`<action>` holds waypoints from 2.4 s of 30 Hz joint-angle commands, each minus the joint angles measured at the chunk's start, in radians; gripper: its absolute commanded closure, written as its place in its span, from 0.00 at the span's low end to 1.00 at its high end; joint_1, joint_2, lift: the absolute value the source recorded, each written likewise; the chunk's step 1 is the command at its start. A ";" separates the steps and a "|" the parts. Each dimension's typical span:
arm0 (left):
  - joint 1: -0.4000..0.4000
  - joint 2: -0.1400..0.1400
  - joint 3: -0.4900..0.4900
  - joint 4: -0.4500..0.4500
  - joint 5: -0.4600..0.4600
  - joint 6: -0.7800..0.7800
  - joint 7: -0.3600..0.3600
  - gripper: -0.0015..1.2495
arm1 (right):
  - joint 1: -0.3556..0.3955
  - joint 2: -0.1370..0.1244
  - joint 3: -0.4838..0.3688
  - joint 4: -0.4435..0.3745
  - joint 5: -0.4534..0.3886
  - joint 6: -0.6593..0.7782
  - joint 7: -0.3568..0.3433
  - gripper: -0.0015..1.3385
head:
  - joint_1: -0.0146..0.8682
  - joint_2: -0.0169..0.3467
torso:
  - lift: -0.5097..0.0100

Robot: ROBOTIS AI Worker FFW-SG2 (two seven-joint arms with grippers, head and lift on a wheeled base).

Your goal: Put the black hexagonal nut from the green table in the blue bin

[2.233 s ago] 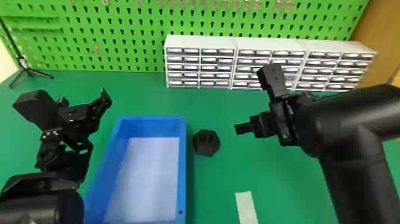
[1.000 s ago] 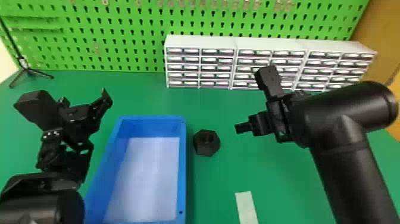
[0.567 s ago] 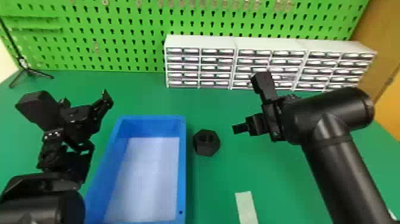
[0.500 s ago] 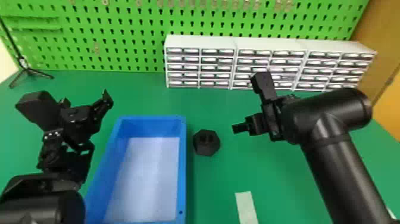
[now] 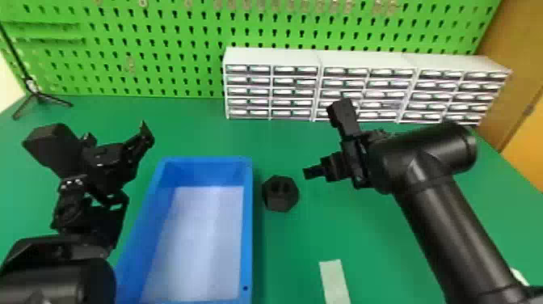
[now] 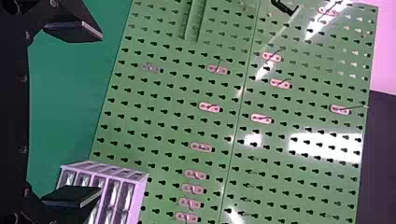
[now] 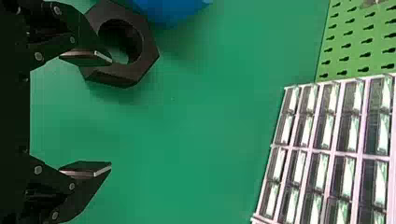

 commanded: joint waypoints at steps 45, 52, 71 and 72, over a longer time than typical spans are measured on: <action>0.004 0.000 0.001 0.000 0.002 0.000 0.000 0.10 | -0.058 0.023 0.085 0.333 -0.063 -0.374 0.028 0.35 | 0.80 0.07 | 0.79; 0.006 0.000 0.001 0.000 0.002 0.000 0.000 0.10 | -0.058 0.025 0.086 0.354 -0.063 -0.403 0.026 0.35 | 0.80 0.07 | 0.79; 0.007 0.000 0.004 0.000 0.002 0.000 0.000 0.10 | -0.058 0.028 0.088 0.407 -0.063 -0.460 0.028 0.35 | 0.80 0.07 | 0.79; 0.007 0.000 0.004 0.000 0.002 0.000 0.000 0.10 | -0.058 0.029 0.088 0.411 -0.063 -0.466 0.026 0.35 | 0.80 0.07 | 0.79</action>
